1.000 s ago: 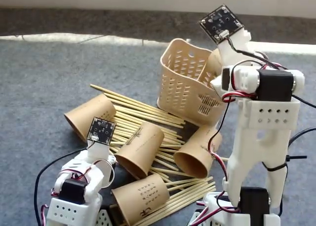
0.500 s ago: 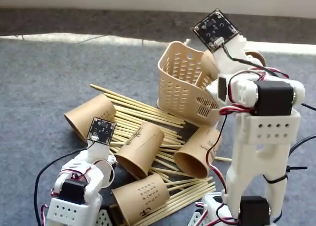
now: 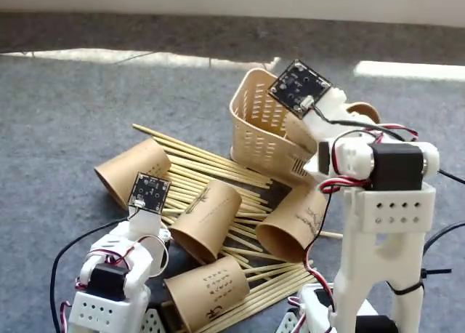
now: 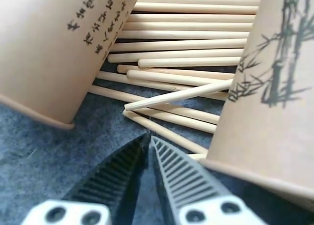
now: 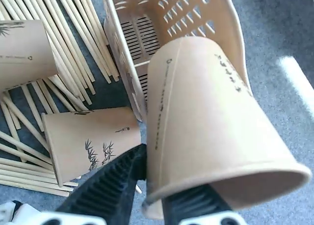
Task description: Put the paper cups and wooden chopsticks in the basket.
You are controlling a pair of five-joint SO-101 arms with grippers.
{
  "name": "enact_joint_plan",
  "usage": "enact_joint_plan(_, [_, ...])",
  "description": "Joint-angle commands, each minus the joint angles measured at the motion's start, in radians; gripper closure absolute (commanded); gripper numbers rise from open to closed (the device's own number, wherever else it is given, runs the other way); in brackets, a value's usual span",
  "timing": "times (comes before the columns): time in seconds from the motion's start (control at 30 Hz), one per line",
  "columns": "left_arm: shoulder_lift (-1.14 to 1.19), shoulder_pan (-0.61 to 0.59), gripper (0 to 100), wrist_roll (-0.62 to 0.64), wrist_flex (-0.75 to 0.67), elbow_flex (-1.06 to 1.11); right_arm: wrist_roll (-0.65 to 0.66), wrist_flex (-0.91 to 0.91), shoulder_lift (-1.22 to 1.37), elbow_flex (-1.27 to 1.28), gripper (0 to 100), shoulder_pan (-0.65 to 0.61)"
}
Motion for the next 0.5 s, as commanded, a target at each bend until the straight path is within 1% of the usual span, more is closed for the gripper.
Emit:
enact_joint_plan(0.0, [-0.007,0.016,98,-0.008,-0.014,0.019,0.014,0.012,-0.035,0.002,98.8,0.031])
enact_joint_plan(0.07, [-0.007,0.016,98,-0.008,-0.014,0.019,0.009,0.012,-0.035,0.002,96.1,0.031])
enact_joint_plan(0.17, [-0.007,0.016,98,-0.008,-0.014,0.019,0.002,0.012,-0.035,0.002,86.8,0.031])
enact_joint_plan(0.23, [-0.007,0.016,98,-0.008,-0.014,0.019,-0.048,-0.004,-0.041,0.001,82.6,0.030])
enact_joint_plan(0.4, [-0.007,0.016,98,-0.008,-0.014,0.019,-0.190,-0.128,-0.044,0.001,82.4,0.027])
enact_joint_plan(0.47, [-0.007,0.016,98,-0.008,-0.014,0.019,-0.233,-0.151,-0.039,0.001,82.4,-0.007])
